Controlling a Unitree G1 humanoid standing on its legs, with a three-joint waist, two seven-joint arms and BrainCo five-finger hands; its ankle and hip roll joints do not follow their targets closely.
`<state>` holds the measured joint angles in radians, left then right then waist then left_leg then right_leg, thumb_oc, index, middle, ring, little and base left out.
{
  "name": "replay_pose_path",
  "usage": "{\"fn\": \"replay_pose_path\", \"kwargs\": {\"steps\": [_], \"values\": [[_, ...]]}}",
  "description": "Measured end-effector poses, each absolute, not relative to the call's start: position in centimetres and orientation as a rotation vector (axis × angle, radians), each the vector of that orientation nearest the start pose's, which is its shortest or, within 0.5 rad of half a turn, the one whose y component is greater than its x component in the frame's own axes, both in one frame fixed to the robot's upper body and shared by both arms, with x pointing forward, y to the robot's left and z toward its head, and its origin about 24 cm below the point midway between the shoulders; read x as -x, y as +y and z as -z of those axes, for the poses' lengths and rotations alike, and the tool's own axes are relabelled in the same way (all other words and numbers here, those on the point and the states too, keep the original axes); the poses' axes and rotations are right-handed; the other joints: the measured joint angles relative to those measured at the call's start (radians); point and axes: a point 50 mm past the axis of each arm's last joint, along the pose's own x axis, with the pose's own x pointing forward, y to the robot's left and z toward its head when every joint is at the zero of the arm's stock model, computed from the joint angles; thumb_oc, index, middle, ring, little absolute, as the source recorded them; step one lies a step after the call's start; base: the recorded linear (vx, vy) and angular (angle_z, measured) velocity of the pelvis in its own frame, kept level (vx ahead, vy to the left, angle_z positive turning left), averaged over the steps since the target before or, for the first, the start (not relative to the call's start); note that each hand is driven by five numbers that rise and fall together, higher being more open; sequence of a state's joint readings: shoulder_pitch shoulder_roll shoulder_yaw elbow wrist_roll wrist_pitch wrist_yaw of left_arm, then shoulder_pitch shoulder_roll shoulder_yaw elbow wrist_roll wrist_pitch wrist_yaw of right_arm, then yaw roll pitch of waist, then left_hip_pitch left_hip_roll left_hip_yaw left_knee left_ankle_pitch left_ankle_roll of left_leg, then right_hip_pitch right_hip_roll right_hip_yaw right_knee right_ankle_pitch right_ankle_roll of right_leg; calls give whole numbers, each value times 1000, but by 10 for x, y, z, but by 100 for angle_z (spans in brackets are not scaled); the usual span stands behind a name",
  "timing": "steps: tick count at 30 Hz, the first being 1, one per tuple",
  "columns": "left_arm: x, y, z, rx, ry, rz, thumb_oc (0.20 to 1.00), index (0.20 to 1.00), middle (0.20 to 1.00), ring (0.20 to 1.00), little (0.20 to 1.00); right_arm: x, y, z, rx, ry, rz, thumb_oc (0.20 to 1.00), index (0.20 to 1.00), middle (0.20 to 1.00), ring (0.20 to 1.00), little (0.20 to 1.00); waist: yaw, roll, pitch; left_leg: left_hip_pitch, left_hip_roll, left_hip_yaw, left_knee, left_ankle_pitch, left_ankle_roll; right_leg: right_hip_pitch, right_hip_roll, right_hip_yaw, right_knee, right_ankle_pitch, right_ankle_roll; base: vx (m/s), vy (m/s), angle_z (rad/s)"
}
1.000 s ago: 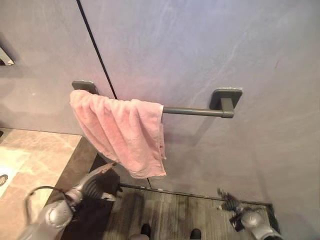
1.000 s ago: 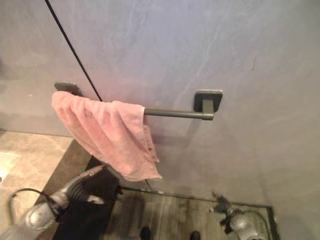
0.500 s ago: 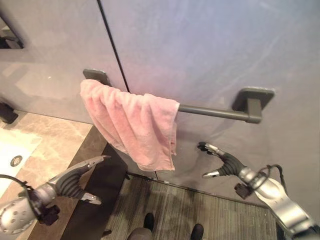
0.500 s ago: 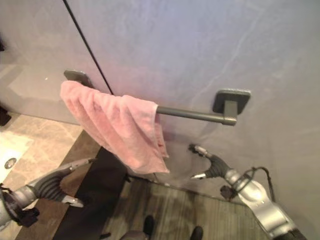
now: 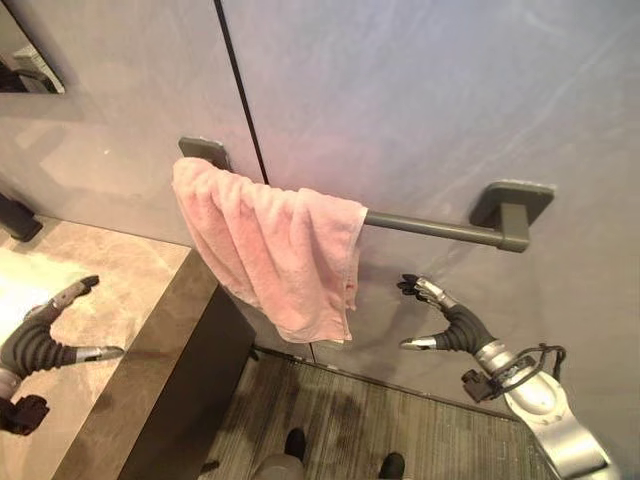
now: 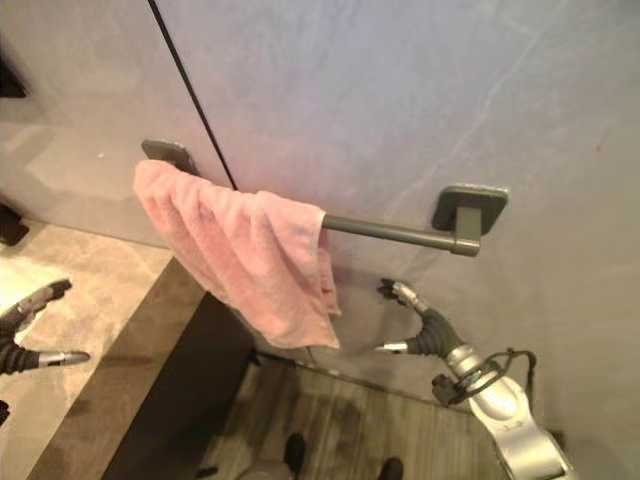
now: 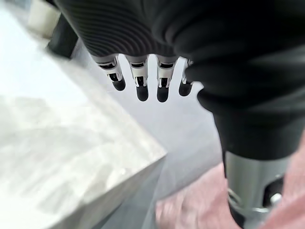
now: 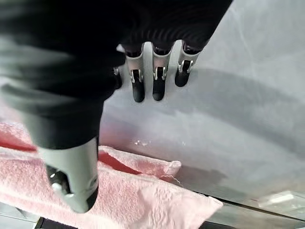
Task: Put brush and paste in cup on sink, flatten towel.
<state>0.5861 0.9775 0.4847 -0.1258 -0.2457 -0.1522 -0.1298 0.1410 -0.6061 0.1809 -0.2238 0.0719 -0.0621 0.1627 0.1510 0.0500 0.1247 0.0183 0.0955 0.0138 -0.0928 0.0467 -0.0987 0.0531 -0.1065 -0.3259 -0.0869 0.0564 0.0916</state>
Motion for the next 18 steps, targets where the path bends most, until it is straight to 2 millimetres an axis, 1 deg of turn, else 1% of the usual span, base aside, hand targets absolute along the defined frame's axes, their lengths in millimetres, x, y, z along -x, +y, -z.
{"fn": "replay_pose_path", "kwargs": {"steps": [3,4,5,7,8,9,12,15,17,18], "values": [[-165,362,-152,-885,76,-90,1000,1000,1000,1000,1000,-221,-185,-56,423,42,-444,1000,1000,1000,1000,1000,1,-20,-19,9,-2,18,0,-1,2,-1,-2,17,0,4,1,8,88,-19],[-167,364,-154,-892,74,-98,1000,1000,1000,1000,1000,-223,-182,-54,401,52,-459,1000,1000,1000,1000,1000,2,-23,-20,13,-2,23,0,-2,2,1,-3,21,0,5,1,-6,126,-18],[-172,366,-160,-909,57,-117,1000,1000,1000,1000,1000,-224,-177,-53,366,60,-486,1000,1000,1000,1000,1000,1,-29,-24,15,-4,26,0,-2,2,2,-4,24,0,6,2,-4,92,-7],[-178,366,-169,-936,35,-115,1000,1000,1000,1000,1000,-226,-173,-52,334,79,-514,1000,1000,1000,1000,1000,2,-37,-29,15,-6,26,0,-3,3,1,-6,25,0,8,2,-14,82,-2],[-183,366,-178,-967,14,-109,1000,1000,1000,1000,1000,-227,-171,-51,309,89,-533,1000,1000,1000,1000,1000,4,-43,-34,15,-10,28,0,-3,4,0,-10,26,0,9,4,-15,91,-1],[-185,365,-182,-985,9,-101,1000,1000,1000,1000,1000,-227,-171,-50,311,98,-539,1000,1000,1000,1000,1000,4,-46,-35,15,-12,28,0,-3,5,0,-13,26,0,10,6,-17,89,0],[-186,365,-185,-996,7,-94,1000,1000,1000,1000,1000,-227,-172,-49,300,113,-541,1000,1000,1000,1000,1000,5,-46,-41,14,-22,46,0,-8,13,-22,-26,46,24,8,12,-15,94,-16],[-188,361,-188,-997,-8,-80,1000,1000,1000,1000,1000,-226,-161,-42,239,157,-590,1000,1000,1000,1000,1000,9,-55,-46,14,-32,81,0,-13,20,-50,-38,82,39,14,20,-7,66,-31],[-189,358,-190,-1000,-23,-68,1000,1000,1000,1000,1000,-223,-154,-38,181,185,-635,1000,1000,1000,1000,1000,9,-64,-47,15,-35,88,0,-14,22,-54,-41,94,40,17,22,-6,69,-19],[-189,358,-190,-1000,-23,-68,1000,1000,1000,1000,1000,-223,-154,-38,181,185,-635,1000,1000,1000,1000,1000,9,-64,-47,15,-35,88,0,-14,22,-54,-41,94,40,17,22,-4,45,-6]]}}
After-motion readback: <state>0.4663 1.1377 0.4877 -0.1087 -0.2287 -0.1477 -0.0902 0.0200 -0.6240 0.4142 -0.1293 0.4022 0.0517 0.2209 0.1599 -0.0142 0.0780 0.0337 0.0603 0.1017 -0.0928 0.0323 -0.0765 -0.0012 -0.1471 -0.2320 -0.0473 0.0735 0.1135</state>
